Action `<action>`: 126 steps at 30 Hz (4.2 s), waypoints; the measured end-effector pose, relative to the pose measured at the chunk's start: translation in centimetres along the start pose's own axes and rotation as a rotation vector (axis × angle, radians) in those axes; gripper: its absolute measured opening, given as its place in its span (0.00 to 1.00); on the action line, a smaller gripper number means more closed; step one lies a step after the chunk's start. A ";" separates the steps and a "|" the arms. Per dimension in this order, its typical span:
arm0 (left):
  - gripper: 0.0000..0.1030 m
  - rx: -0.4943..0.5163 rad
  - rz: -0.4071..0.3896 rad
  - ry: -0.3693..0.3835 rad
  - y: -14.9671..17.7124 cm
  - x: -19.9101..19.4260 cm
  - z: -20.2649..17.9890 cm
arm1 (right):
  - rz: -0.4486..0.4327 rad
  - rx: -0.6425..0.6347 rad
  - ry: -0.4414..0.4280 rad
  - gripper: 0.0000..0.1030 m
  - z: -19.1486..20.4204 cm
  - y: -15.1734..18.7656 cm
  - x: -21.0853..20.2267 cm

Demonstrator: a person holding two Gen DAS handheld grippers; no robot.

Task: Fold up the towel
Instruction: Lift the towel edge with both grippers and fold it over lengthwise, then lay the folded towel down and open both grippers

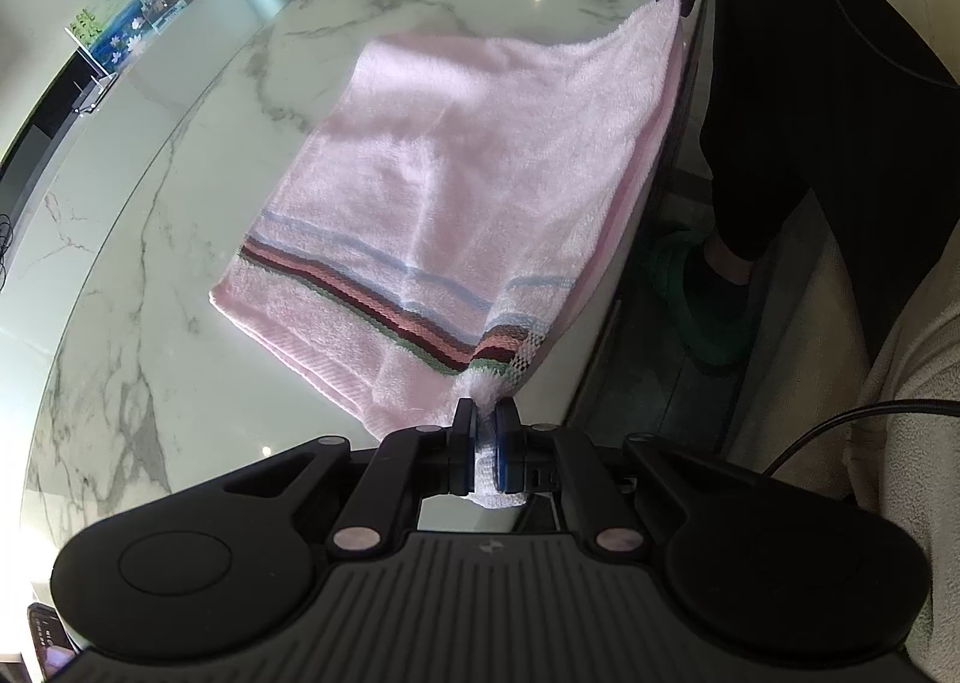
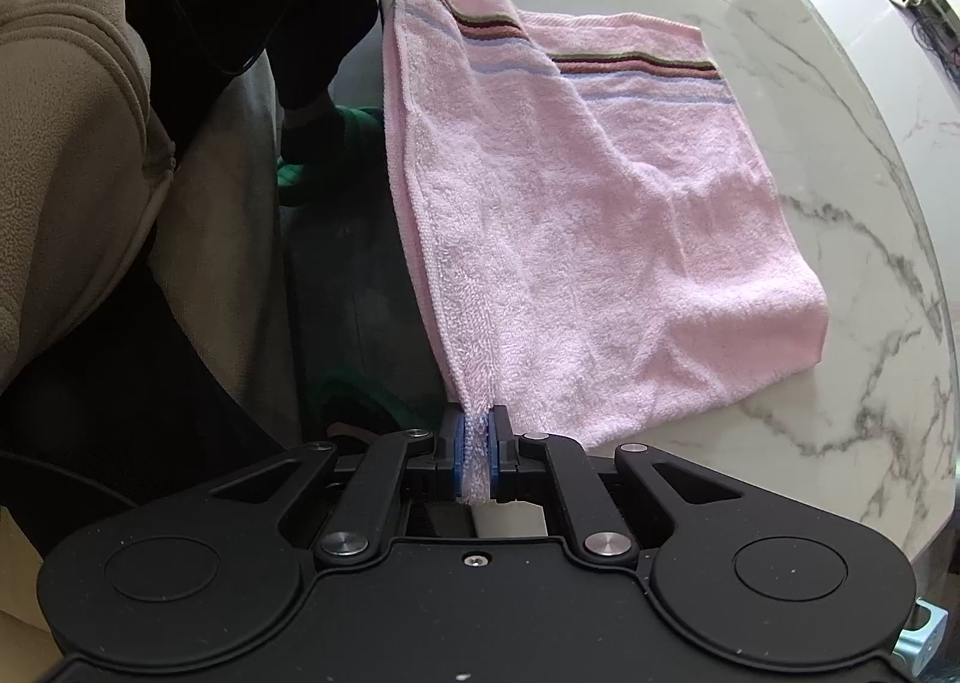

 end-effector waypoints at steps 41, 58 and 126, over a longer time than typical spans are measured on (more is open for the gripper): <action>0.05 -0.029 0.075 0.137 -11.2 7.5 14.7 | 0.027 0.123 -0.144 0.06 -22.5 1.8 4.6; 0.06 -0.101 0.136 0.190 -11.5 13.2 18.3 | 0.016 0.230 -0.208 0.07 -27.5 3.9 9.1; 0.36 -0.686 -0.137 -0.149 -6.7 5.5 14.0 | -0.184 0.761 0.108 0.45 -18.3 5.9 2.4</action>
Point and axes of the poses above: each gripper's, at about its wrist camera, not at the fingertips, and x roughly the way its jaws point, z to its left, y to its underside, the point moved 1 cm from there along x, roughly the way its jaws point, and after that the axes turned 11 degrees about -x, right-handed, at the moved point
